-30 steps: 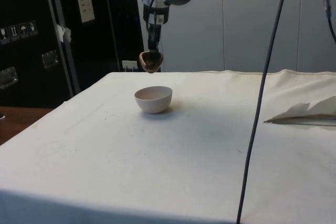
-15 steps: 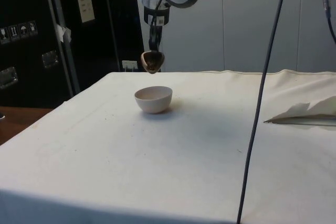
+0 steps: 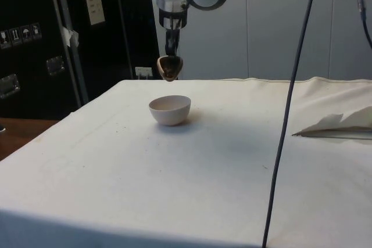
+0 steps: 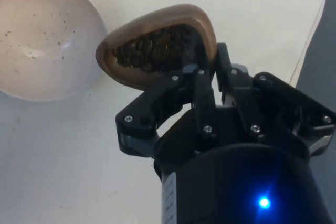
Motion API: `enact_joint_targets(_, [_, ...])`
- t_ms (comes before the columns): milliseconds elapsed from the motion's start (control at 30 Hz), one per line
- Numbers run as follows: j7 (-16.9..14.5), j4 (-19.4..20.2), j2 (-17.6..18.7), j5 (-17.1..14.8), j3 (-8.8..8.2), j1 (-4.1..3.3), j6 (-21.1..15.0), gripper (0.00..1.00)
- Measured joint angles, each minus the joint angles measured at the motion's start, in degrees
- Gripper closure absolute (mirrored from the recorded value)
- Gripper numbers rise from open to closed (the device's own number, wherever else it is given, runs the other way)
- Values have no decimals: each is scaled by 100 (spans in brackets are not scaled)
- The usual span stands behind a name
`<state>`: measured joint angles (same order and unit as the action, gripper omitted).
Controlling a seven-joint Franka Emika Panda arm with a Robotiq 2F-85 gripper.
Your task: Pour the coffee beans from the cup into the bowl.
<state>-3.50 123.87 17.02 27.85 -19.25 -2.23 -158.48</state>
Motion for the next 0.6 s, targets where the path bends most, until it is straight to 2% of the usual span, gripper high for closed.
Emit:
enact_joint_targets(333, [567,115,-195,676,97,-34,189,100])
enact_joint_targets(367, [699,120,-206,837,115,-34,218,100])
enact_joint_targets(467, [837,120,-206,991,132,-34,223,100])
enact_joint_targets(600, [1169,120,-212,1392,149,-34,235,100])
